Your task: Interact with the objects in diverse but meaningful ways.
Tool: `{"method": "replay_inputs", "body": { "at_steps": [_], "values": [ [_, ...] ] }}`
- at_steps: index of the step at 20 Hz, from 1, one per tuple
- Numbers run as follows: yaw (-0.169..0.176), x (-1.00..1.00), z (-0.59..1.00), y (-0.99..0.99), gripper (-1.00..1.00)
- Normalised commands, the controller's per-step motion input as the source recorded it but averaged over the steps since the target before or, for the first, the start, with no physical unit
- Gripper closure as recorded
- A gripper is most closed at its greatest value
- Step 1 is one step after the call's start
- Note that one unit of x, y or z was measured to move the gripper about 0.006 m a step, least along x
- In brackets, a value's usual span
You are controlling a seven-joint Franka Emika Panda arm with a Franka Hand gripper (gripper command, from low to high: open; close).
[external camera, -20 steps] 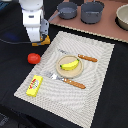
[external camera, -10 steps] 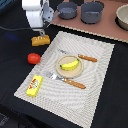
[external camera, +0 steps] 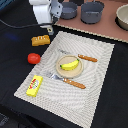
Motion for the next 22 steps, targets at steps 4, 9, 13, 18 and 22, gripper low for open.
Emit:
{"method": "replay_inputs", "body": {
  "at_steps": [4, 9, 13, 18, 22],
  "values": [
    [0.000, 0.94, 0.44, -0.15, -1.00],
    [0.000, 0.83, 0.33, -0.20, -1.00],
    [0.000, 0.79, 0.26, -0.22, -1.00],
    [0.000, 0.77, 0.23, -0.24, -1.00],
    [0.000, 0.71, 0.13, -0.30, -1.00]
  ]
}}
